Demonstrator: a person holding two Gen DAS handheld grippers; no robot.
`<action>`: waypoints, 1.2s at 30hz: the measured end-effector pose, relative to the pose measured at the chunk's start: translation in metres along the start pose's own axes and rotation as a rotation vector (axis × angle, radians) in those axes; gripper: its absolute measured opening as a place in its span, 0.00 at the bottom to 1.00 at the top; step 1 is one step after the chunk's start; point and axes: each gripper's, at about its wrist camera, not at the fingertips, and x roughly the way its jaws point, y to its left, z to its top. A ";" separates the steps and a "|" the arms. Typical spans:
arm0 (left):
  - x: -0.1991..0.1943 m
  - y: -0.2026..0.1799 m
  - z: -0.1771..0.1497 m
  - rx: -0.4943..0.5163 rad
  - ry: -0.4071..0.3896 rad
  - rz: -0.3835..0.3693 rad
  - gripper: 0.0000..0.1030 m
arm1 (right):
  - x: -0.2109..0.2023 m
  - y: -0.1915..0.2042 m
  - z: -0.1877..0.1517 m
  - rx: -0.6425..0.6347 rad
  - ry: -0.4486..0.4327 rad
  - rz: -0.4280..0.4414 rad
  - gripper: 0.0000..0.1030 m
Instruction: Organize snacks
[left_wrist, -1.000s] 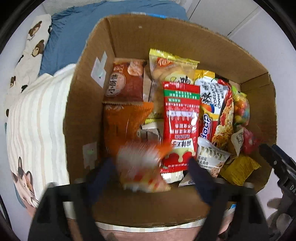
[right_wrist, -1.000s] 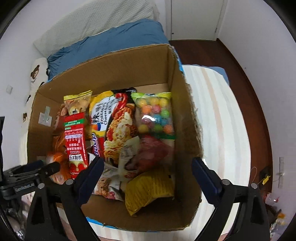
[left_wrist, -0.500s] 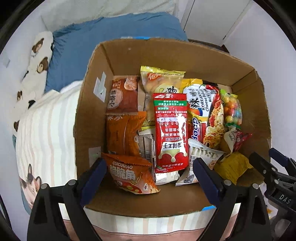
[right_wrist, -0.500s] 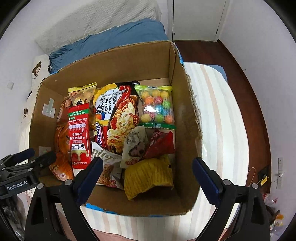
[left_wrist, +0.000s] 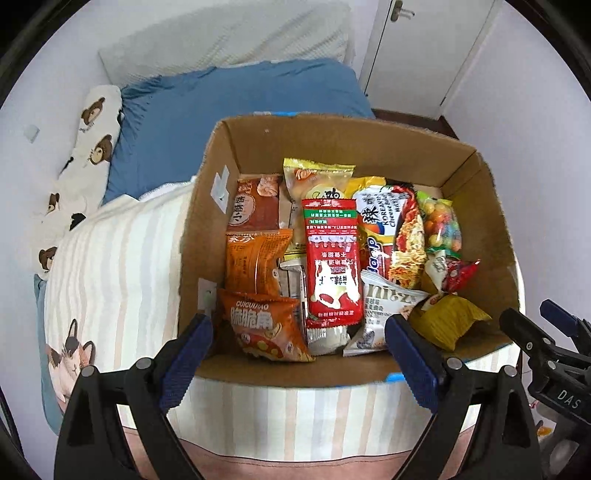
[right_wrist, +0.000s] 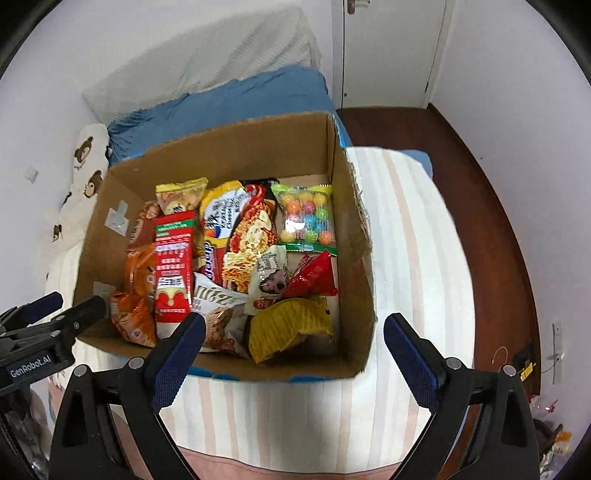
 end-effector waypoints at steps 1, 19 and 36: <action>-0.007 -0.001 -0.005 0.001 -0.018 0.003 0.93 | -0.007 0.001 -0.003 -0.001 -0.016 0.002 0.96; -0.127 -0.009 -0.105 0.009 -0.296 -0.012 0.93 | -0.152 0.014 -0.108 -0.079 -0.276 0.039 0.96; -0.203 -0.003 -0.200 0.003 -0.397 0.035 0.93 | -0.257 0.013 -0.210 -0.105 -0.405 0.067 0.99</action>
